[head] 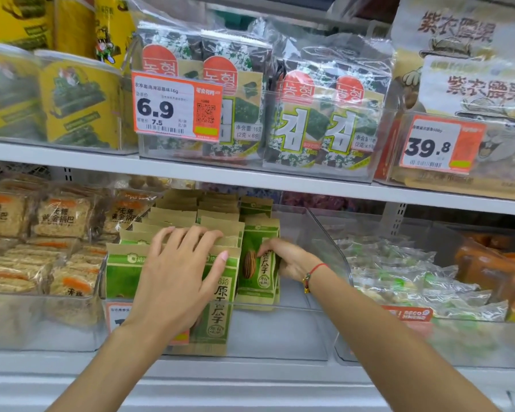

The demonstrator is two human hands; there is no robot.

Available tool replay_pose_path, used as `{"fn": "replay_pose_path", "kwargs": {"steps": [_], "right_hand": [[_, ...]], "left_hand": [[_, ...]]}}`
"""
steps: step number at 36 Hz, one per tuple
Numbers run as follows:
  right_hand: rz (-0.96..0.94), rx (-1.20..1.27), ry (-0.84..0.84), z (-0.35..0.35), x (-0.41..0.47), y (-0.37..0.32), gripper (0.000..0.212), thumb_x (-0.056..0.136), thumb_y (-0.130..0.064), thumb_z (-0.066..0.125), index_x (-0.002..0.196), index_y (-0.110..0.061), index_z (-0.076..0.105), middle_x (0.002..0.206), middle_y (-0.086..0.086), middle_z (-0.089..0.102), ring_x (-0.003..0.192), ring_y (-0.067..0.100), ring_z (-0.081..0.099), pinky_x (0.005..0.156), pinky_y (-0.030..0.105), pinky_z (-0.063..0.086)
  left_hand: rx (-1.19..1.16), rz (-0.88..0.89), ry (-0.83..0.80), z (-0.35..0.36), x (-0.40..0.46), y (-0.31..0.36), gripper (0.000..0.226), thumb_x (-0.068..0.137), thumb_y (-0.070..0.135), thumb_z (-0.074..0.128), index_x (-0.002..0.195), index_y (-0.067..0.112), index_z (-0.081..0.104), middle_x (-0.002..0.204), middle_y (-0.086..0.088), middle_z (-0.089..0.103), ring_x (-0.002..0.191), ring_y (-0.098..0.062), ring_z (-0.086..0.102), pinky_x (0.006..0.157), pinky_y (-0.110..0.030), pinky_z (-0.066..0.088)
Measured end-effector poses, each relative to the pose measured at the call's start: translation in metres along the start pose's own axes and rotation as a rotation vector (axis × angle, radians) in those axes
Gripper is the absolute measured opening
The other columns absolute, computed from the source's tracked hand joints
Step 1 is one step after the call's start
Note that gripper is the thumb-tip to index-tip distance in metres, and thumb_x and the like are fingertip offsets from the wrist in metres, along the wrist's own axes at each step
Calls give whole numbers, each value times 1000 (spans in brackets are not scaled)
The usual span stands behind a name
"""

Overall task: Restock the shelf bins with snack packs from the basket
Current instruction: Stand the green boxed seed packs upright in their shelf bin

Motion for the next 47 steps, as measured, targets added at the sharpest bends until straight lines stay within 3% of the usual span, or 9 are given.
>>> {"fn": "replay_pose_path", "kwargs": {"steps": [3,7,9,16,20,26,36,43,47], "right_hand": [[-76,-109,25,0,21,-2,80,67,-5,77,137,-8,38,136,14,52,126,30,49,108,46,37],[-102,-370,98,-7,16,-8,110,73,-22,82,152,-20,6,157,5,19,143,27,23,112,44,29],[-132,-396,103,-11,17,-10,117,66,-26,86,153,-22,8,157,4,20,142,27,27,112,43,34],[-337,-476,227,-19,19,-18,91,67,-17,86,142,-16,34,140,2,48,131,23,44,103,27,36],[-405,-559,340,-17,19,-24,96,63,-24,89,141,-19,34,139,5,50,129,27,45,105,40,42],[-513,-656,478,-17,3,-32,82,65,-25,87,134,-16,44,131,8,54,124,28,47,96,39,46],[-291,-923,510,-16,-9,-18,81,79,-56,68,133,-8,33,134,12,50,120,34,52,89,40,47],[-310,-815,388,-4,-10,-21,80,77,-15,76,138,-6,26,133,14,44,119,34,51,91,37,47],[-360,-820,392,-2,-13,-23,74,77,-15,75,135,-8,30,126,15,49,113,34,54,89,38,49]], "left_hand": [[-6,3,7,1,-1,-2,38,97,45,28,116,27,57,107,11,58,102,-13,52,102,-34,28],[-3,11,23,1,0,-1,40,97,44,28,115,25,58,105,10,59,100,-14,53,100,-34,29],[-2,7,30,0,0,0,40,96,44,29,115,25,58,105,9,59,99,-14,53,100,-34,29],[28,2,22,2,1,0,39,96,44,29,115,25,57,105,8,59,100,-16,54,99,-36,29],[40,1,18,2,1,1,40,96,43,29,116,24,58,106,7,59,101,-17,54,99,-36,29],[46,-7,4,4,1,1,39,96,43,29,117,24,56,107,7,59,102,-18,53,100,-38,30],[45,-14,-14,5,2,0,39,96,43,30,117,23,56,108,6,59,103,-18,53,99,-39,31],[26,-5,-4,2,2,2,37,96,43,31,116,23,56,108,7,59,102,-17,52,98,-37,29],[-9,-1,10,-1,1,4,38,95,43,31,115,23,57,110,7,59,105,-15,51,102,-36,27]]}}
Point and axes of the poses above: each hand's wrist, its own x-axis towards the middle knuckle, its own z-axis out of the palm, y = z × x, the point moved 6 cm from there along x, towards the middle knuckle
